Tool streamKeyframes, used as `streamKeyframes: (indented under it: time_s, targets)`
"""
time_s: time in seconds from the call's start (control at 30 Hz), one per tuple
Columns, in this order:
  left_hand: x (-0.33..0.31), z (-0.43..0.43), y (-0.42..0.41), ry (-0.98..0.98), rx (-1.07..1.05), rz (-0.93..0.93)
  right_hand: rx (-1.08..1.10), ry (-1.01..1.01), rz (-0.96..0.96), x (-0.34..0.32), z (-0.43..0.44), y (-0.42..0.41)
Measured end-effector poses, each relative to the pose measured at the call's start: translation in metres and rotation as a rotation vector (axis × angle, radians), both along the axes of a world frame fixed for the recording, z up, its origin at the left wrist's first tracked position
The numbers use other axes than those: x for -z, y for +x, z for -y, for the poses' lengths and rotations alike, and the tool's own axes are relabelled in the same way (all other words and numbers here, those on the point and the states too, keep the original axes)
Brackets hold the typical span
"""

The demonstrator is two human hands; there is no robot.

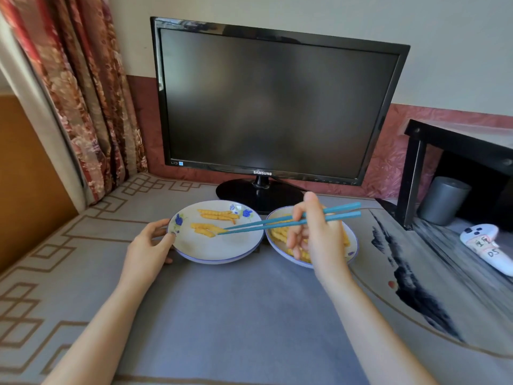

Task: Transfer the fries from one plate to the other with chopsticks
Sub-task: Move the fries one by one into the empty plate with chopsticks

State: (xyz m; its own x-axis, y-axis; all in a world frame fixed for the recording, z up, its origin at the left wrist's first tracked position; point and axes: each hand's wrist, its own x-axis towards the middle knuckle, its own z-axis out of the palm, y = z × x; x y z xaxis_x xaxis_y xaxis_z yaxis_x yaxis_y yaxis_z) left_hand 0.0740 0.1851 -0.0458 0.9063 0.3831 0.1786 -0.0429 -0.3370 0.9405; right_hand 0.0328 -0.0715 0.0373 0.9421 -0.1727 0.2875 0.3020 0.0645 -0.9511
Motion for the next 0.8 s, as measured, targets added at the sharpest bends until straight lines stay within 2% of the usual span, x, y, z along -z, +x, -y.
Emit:
streamKeyframes:
  time_s: [0.37,0.8]
  targets:
    - [-0.001,0.001,0.000,-0.009,0.004,0.001,0.319,-0.058,0.061,-0.007,0.108,-0.036]
    - [0.000,0.001,0.000,-0.013,0.010,0.011,0.343,-0.063,-0.002,0.008,0.140,-0.053]
